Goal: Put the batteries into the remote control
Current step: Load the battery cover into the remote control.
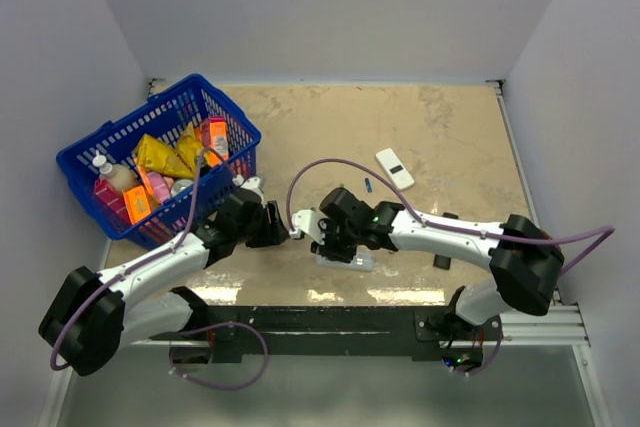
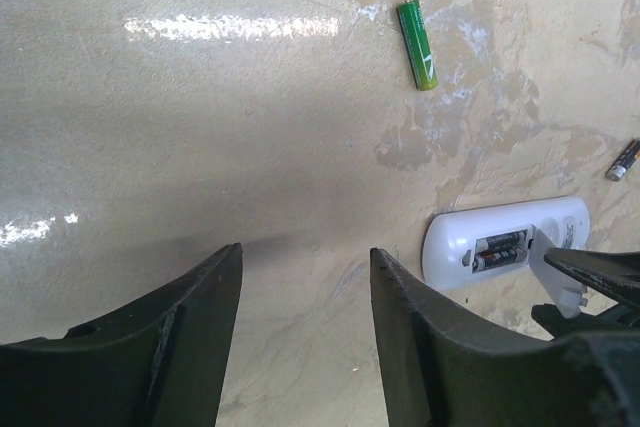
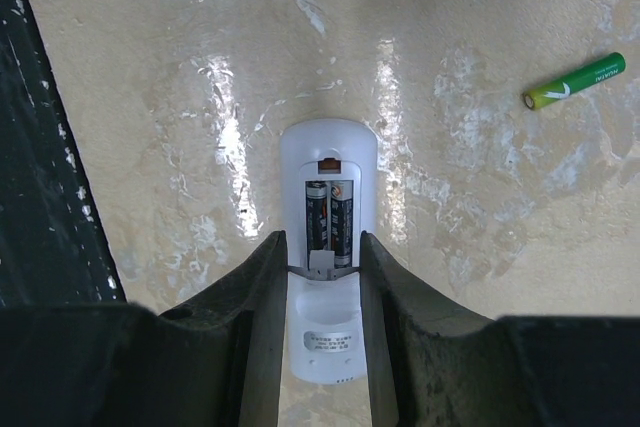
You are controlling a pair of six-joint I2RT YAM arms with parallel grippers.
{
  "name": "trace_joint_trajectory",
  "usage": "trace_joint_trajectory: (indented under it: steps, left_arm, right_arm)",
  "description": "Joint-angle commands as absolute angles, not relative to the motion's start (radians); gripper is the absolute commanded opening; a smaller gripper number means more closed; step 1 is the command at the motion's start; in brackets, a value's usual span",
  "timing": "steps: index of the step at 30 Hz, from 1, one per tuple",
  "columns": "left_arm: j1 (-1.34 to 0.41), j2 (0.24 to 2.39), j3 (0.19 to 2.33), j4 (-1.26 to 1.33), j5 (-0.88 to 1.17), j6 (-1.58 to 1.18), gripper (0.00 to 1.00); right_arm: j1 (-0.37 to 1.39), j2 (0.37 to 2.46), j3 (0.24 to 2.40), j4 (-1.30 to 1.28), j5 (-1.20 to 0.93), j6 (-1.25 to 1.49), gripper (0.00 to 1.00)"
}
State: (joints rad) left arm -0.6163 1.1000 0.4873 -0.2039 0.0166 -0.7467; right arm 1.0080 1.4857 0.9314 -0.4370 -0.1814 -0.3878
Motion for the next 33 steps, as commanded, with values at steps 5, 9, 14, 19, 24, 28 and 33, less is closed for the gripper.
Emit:
trace_joint_trajectory:
  steps: [5, 9, 14, 19, 24, 28, 33]
  left_arm:
    - [-0.612, 1.092, 0.511, -0.187, 0.003, -0.726, 0.58]
    - [-0.611, 1.097, 0.514, -0.184, 0.003, -0.723, 0.58]
    - [-0.611, 1.103, 0.518, -0.184, 0.003, -0.721, 0.58]
    - [-0.612, 1.108, 0.522, -0.183, 0.003, -0.719, 0.58]
    - [-0.611, 1.109, 0.520, -0.183, 0.005, -0.719, 0.58]
    - [-0.611, 1.104, 0.522, -0.186, 0.003, -0.719, 0.58]
    - [-0.612, 1.098, 0.517, -0.189, 0.003, -0.724, 0.58]
  right_arm:
    - [1.022, 1.485, 0.954, -0.448, -0.120, -0.426, 0.00]
    - [1.023, 1.499, 0.948, -0.446, -0.141, -0.428, 0.00]
    - [1.034, 1.509, 0.942, -0.437, -0.164, -0.429, 0.00]
    - [1.054, 1.531, 0.943, -0.448, -0.173, -0.434, 0.01]
    - [1.066, 1.551, 0.950, -0.469, -0.137, -0.440, 0.02]
    - [1.066, 1.540, 0.948, -0.474, -0.095, -0.442, 0.02]
    - [1.065, 1.516, 0.942, -0.462, -0.034, -0.437, 0.01]
